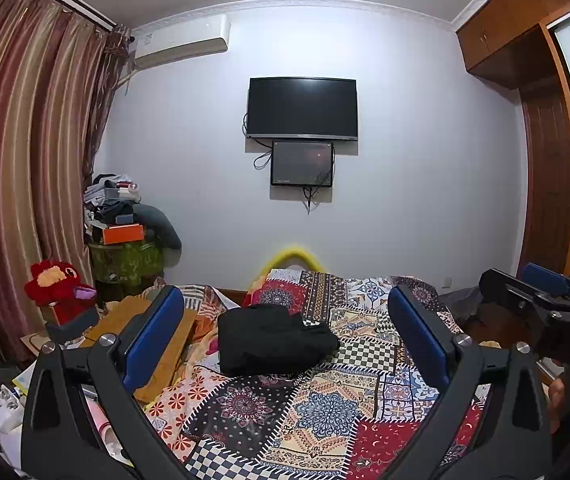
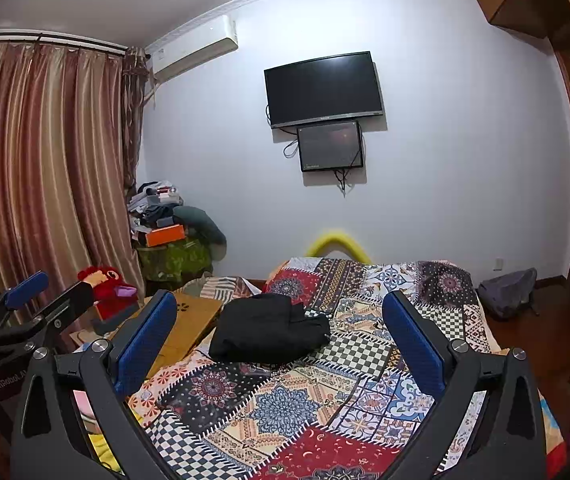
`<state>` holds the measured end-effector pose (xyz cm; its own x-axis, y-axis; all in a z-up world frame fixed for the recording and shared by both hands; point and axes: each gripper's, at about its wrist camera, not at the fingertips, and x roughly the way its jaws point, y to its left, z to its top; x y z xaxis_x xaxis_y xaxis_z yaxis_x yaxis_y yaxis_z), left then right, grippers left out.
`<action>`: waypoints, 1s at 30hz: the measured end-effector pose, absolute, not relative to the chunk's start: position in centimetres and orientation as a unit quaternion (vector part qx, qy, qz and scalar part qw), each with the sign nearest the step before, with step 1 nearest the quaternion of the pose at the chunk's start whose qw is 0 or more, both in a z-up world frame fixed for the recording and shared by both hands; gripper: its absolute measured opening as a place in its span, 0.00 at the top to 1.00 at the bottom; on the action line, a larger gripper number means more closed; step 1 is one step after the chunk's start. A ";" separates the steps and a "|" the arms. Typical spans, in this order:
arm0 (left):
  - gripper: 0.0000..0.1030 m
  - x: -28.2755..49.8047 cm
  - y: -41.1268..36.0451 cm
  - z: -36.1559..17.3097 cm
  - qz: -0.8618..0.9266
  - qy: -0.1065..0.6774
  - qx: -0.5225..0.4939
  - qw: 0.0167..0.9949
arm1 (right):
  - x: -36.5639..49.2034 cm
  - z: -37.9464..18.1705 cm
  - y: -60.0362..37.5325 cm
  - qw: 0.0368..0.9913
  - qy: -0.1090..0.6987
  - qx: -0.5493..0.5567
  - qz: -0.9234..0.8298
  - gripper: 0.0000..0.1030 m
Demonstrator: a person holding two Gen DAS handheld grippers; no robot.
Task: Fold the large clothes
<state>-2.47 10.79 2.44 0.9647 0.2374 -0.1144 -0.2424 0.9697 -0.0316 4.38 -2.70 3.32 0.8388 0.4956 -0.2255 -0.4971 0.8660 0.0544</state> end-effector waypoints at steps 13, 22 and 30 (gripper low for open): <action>0.00 -2.2 10.7 2.2 0.117 0.060 -0.020 0.991 | 4.4 3.6 -3.2 0.959 0.122 0.001 0.257 0.01; 0.00 -2.3 10.8 2.2 0.115 0.060 -0.024 0.991 | 4.4 3.6 -3.1 0.959 0.123 0.000 0.256 0.01; 0.00 -2.2 10.7 2.0 0.112 0.062 -0.028 0.991 | 4.4 3.5 -3.0 0.958 0.126 -0.002 0.256 0.01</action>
